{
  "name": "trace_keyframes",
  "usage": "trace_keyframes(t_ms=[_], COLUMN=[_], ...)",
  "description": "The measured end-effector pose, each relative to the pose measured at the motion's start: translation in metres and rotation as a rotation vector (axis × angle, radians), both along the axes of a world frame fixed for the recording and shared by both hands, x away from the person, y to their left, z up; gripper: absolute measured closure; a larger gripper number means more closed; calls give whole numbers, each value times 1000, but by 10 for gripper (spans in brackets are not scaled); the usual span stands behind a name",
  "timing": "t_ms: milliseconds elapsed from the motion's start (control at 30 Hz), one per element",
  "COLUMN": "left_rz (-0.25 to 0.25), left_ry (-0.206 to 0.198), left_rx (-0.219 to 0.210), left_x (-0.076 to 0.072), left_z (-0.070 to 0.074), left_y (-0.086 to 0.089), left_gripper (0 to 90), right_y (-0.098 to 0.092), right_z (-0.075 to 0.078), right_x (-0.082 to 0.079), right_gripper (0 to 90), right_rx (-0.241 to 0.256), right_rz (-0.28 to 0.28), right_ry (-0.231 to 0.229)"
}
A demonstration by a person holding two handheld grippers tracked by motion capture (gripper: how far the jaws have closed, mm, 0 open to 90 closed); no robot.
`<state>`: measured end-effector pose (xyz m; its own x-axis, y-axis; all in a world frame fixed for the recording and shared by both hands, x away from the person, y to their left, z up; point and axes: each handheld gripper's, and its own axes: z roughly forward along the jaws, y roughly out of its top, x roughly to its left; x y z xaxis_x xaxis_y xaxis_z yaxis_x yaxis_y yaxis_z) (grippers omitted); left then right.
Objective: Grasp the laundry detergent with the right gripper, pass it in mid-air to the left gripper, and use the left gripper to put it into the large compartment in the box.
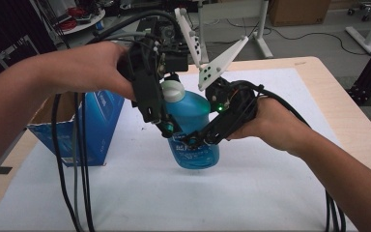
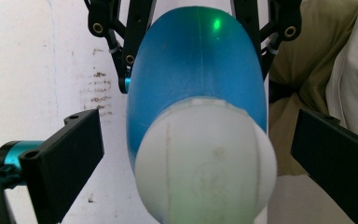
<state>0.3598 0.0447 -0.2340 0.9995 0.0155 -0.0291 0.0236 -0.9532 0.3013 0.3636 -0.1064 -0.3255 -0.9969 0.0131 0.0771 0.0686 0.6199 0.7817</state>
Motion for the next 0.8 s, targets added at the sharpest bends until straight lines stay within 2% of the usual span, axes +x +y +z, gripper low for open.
trace_keyframes(t_ms=[33, 133, 500, 533, 567, 800], left_rz=[-11, -7, -44, -43, -55, -59], left_ry=[-1, -4, 13, 12, 11, -3], left_rx=[-2, 2, 20, 21, 14, 18], left_x=[0, 1, 1, 1, 1, 0], left_z=[1, 2, -1, -1, 1, 1], left_y=[0, -1, -8, -8, -8, -9], left_gripper=[87, 103, 239, 239, 308, 371], right_y=[0, 0, 0, 1, 1, 1], right_z=[1, 1, 2, 2, 2, 2], right_x=[0, 0, -2, -2, -2, -3], right_gripper=[452, 452, 452, 452, 451, 451], right_rx=[-1, -2, -6, -7, -4, -6], right_rz=[5, 5, 10, 12, 13, 19], right_ry=[-1, 3, 15, 14, 17, 17])
